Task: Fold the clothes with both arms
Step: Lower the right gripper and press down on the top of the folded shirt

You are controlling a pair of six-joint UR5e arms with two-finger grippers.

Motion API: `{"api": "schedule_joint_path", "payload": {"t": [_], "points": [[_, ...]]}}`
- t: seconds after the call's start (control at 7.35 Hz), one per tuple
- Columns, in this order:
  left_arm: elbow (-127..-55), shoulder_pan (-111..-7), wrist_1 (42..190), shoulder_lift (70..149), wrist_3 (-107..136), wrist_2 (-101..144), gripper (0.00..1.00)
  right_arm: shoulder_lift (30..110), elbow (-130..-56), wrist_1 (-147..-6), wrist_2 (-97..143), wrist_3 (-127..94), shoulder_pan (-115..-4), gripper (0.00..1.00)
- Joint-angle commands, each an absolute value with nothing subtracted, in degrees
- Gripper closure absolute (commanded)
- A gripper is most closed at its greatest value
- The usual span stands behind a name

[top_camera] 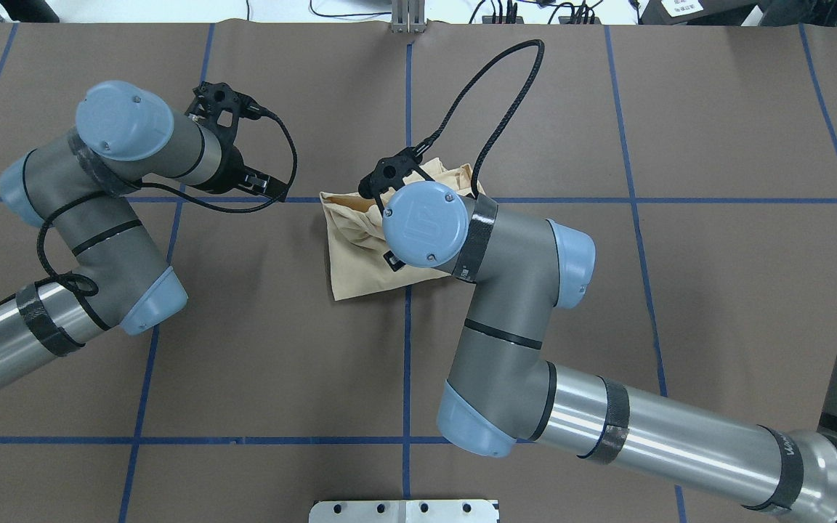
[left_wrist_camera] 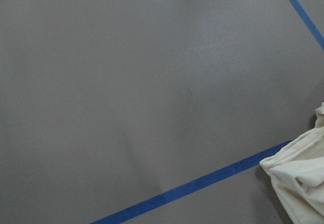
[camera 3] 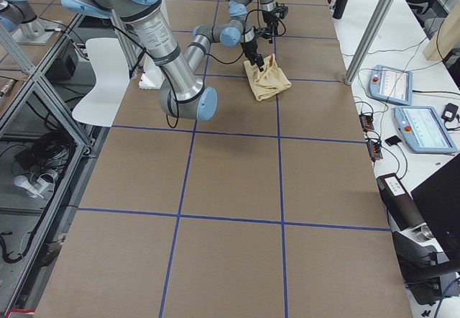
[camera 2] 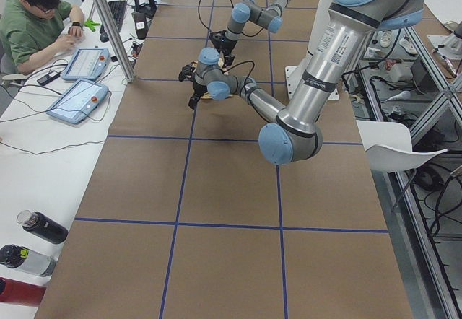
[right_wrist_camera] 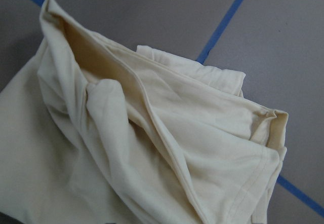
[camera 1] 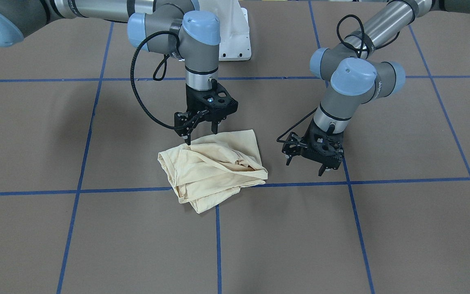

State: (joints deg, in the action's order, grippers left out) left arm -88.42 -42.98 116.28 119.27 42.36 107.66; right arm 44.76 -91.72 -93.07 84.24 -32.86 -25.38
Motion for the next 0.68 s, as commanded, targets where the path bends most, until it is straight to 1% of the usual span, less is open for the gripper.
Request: {"api": "schedule_joint_path", "payload": {"t": [0.0, 0.27, 0.41, 0.54], "points": [[-88.50, -42.98, 116.28, 119.27, 42.36, 107.67, 0.00, 46.22, -91.41, -92.90, 81.48, -20.69, -23.74, 0.11], [-88.51, -43.07, 116.28, 119.27, 42.45, 107.67, 0.00, 46.14, -91.32, -92.64, 81.65, -20.57, -23.12, 0.29], [-88.51, -43.07, 116.28, 119.27, 42.45, 107.67, 0.00, 45.97, -91.23, -92.46, 81.65, -20.83, -23.12, 0.51], [-88.51, -43.07, 116.28, 119.27, 42.45, 107.67, 0.00, 45.79, -91.23, -92.20, 81.56, -21.35, -23.20, 0.64]]}}
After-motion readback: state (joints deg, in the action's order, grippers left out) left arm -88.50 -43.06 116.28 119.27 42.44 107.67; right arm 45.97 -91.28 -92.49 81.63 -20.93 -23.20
